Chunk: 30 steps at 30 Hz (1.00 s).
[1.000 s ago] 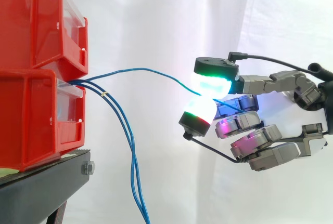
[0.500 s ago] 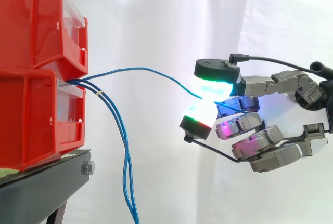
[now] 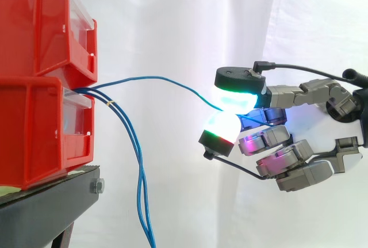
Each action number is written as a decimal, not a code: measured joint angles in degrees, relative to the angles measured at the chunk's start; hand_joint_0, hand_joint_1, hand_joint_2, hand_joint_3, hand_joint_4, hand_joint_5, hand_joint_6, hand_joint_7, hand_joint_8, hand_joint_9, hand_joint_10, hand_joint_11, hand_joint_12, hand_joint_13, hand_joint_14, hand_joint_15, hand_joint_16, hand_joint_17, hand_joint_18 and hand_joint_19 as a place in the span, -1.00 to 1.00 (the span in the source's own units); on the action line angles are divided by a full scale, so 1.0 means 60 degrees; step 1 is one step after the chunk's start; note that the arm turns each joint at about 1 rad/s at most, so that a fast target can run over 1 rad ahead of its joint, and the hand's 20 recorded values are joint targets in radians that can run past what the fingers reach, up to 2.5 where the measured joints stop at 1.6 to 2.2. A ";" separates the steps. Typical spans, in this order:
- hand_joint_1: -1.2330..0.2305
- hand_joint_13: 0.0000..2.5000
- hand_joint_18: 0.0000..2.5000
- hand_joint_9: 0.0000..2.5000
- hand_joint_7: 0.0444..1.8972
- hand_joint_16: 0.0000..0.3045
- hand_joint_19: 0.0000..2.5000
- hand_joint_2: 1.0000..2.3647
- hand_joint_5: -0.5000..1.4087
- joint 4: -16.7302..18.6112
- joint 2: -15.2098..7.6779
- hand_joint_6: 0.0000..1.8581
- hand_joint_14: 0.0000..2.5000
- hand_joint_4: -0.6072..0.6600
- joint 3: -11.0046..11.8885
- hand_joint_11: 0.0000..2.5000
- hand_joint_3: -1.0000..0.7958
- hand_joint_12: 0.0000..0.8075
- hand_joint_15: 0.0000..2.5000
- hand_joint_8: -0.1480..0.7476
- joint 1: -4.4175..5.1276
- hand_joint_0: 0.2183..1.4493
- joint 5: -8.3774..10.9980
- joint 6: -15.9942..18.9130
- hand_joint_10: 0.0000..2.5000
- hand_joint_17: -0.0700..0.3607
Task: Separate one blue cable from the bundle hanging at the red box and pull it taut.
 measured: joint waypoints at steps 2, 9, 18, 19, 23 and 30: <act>-0.38 -0.31 0.16 -0.66 0.38 -0.75 0.46 -0.97 -0.64 0.0000 0.0000 -0.08 1.00 -0.18 -0.0001 0.65 0.08 -0.07 0.49 -0.12 0.0001 -0.35 0.0000 0.0000 1.00 -0.28; -0.38 -0.31 0.16 -0.66 0.38 -0.75 0.42 -0.97 -0.64 0.0000 0.0001 -0.08 1.00 -0.18 -0.0005 0.65 0.09 -0.05 0.47 -0.12 0.0001 -0.35 0.0000 0.0000 1.00 -0.28; -0.38 -0.30 0.16 -0.65 0.40 -0.75 0.43 -0.97 -0.64 0.0000 -0.0001 -0.08 1.00 -0.18 -0.0002 0.68 0.09 -0.05 0.49 -0.11 0.0003 -0.35 0.0000 0.0000 1.00 -0.28; -0.38 -0.30 0.16 -0.65 0.41 -0.75 0.42 -0.97 -0.64 0.0000 -0.0001 -0.08 1.00 -0.18 -0.0001 0.68 0.09 -0.05 0.48 -0.11 0.0003 -0.35 0.0000 -0.0001 1.00 -0.28; -0.38 -0.30 0.16 -0.65 0.40 -0.75 0.44 -0.97 -0.64 0.0000 -0.0001 -0.08 1.00 -0.18 -0.0005 0.68 0.10 -0.04 0.49 -0.11 0.0003 -0.35 0.0004 0.0000 1.00 -0.28; -0.38 -0.30 0.16 -0.65 0.41 -0.75 0.44 -0.97 -0.64 0.0000 0.0000 -0.08 1.00 -0.18 -0.0004 0.73 0.10 -0.03 0.49 -0.10 0.0005 -0.35 0.0002 0.0000 1.00 -0.28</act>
